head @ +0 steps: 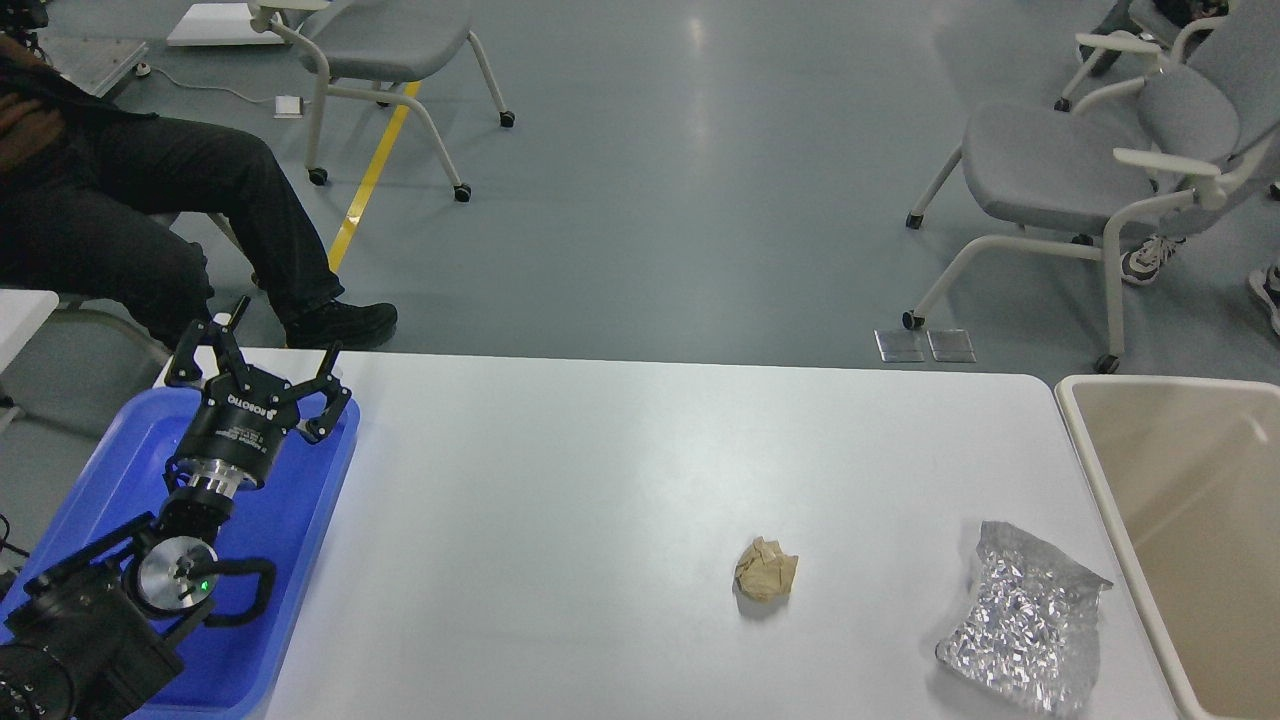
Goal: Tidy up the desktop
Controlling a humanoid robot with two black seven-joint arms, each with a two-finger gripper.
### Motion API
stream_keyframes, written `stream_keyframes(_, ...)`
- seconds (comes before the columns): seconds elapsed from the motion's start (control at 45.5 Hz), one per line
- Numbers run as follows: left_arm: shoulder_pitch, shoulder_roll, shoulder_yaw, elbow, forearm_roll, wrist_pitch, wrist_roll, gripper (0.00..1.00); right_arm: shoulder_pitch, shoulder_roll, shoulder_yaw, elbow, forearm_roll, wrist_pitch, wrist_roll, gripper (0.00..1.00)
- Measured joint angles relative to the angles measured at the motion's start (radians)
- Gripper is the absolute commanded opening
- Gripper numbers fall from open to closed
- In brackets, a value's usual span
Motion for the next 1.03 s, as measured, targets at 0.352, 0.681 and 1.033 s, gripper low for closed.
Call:
stream_keyframes(0.352,0.0,0.0,0.0,0.0,0.0,0.0,0.0,0.98,-0.124,-0.039,0.425,0.398,-0.004,0.027,0.009,1.0)
stream_keyframes(0.681,0.0,0.0,0.0,0.0,0.0,0.0,0.0,0.98,-0.363,0.103,0.587,0.552,-0.084,0.031,0.143,1.0)
stream_keyframes(1.033,-0.001,0.0,0.0,0.0,0.0,0.0,0.0,0.98,-0.499,0.253,0.627,0.529,-0.143,0.031,0.207,1.0)
